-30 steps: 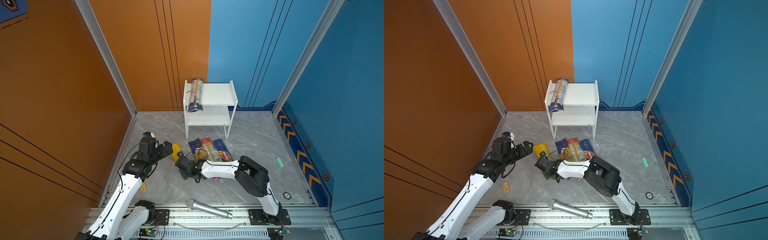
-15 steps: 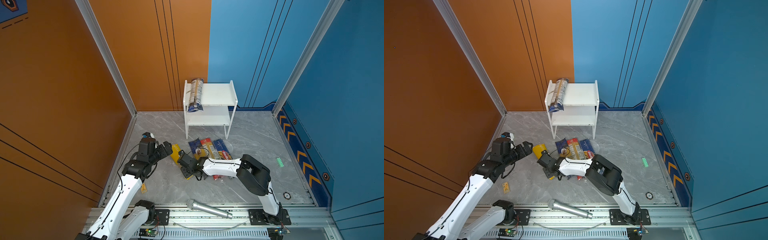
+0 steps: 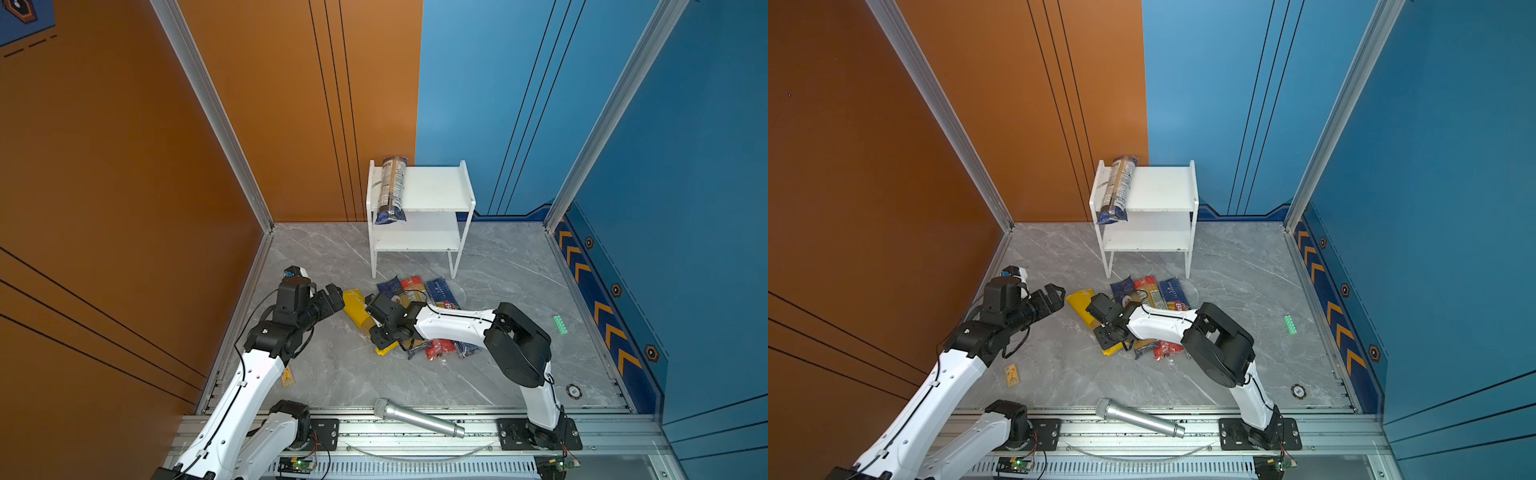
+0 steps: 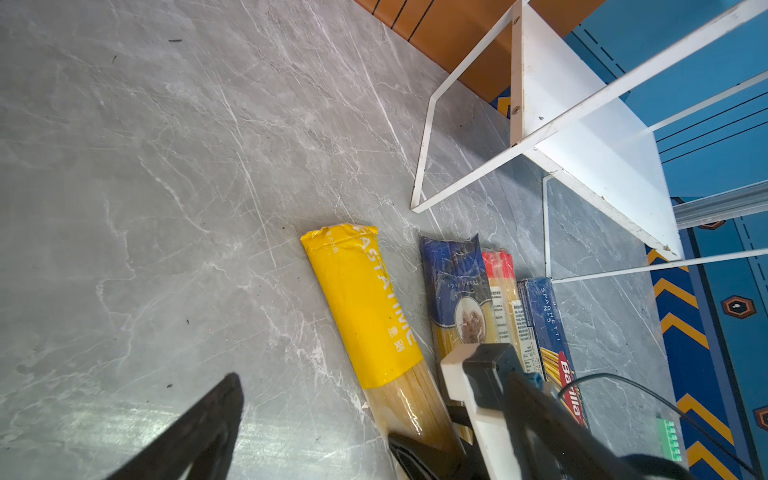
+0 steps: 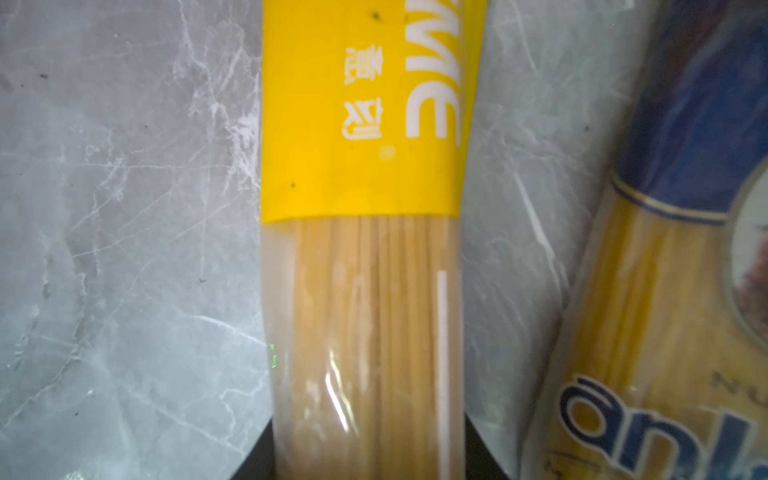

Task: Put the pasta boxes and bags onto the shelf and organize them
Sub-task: 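Lift the yellow Pastatime bag upright off the table with the right gripper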

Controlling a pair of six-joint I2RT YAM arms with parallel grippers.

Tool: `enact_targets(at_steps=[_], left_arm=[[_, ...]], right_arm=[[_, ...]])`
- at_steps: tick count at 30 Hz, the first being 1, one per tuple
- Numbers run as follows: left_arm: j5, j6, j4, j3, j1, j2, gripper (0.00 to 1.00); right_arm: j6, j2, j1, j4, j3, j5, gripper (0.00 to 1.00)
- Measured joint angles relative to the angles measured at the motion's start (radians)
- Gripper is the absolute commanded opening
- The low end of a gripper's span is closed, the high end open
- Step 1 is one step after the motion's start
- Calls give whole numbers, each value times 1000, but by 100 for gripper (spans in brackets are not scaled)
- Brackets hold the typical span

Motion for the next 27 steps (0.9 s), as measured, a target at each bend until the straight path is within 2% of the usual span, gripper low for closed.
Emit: enact_targets(at_steps=[27], left_arm=[[5,0,0,0,6,-3,98]], right_arm=[[-63,-133,-53,-309,48,-36,0]])
